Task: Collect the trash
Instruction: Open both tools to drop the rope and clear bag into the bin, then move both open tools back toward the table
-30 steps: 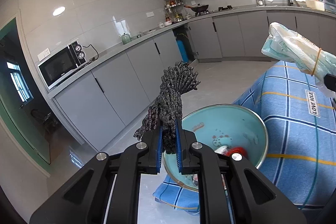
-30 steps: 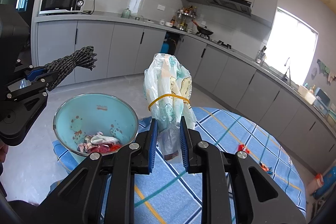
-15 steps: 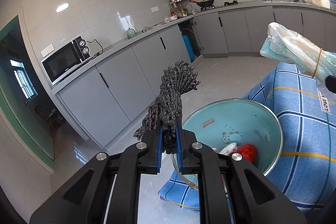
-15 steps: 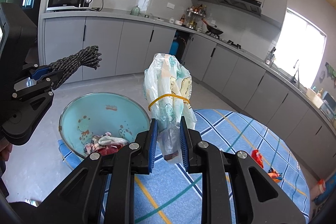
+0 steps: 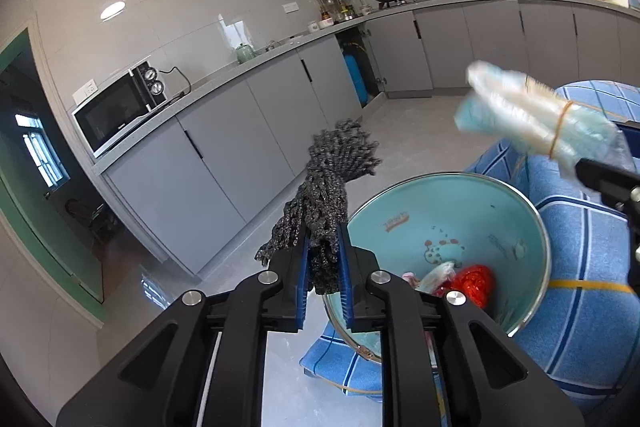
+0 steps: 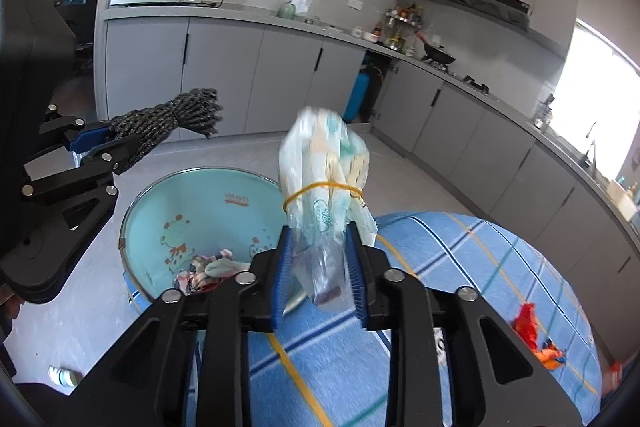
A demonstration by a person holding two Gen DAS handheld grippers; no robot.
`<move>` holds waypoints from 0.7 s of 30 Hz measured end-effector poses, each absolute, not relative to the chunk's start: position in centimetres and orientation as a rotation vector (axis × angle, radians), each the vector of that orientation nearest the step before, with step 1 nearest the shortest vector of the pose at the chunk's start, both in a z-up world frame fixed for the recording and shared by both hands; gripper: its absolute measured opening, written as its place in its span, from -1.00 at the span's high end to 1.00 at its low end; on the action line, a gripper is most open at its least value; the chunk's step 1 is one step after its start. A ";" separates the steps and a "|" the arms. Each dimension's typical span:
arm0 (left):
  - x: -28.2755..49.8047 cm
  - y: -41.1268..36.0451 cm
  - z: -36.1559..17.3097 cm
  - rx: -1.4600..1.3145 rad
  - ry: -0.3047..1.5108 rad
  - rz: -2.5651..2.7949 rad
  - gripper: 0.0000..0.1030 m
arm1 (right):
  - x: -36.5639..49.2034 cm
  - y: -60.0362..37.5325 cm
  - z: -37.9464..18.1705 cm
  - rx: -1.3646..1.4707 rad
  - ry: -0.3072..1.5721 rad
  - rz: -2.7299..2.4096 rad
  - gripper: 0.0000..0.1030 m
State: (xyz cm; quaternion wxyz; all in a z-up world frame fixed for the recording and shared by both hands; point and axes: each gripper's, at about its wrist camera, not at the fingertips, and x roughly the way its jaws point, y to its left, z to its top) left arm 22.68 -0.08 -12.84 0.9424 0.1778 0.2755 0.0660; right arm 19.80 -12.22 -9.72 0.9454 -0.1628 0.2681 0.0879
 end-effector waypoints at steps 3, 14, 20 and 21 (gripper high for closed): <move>23.1 0.0 -13.4 0.372 0.581 0.138 0.41 | 20.4 -12.4 -10.4 -0.307 0.555 0.188 -0.10; 22.2 -1.2 -13.8 0.371 0.573 0.107 -0.26 | 18.5 -16.0 -10.0 -0.235 0.567 0.114 -0.34; 21.2 -2.7 -13.0 0.382 0.542 0.082 -0.50 | 16.3 -21.5 -10.3 -0.186 0.602 -0.079 -0.56; 21.0 -3.3 -13.0 0.391 0.538 0.078 -0.51 | 16.0 -22.4 -10.5 -0.183 0.610 -0.118 -0.57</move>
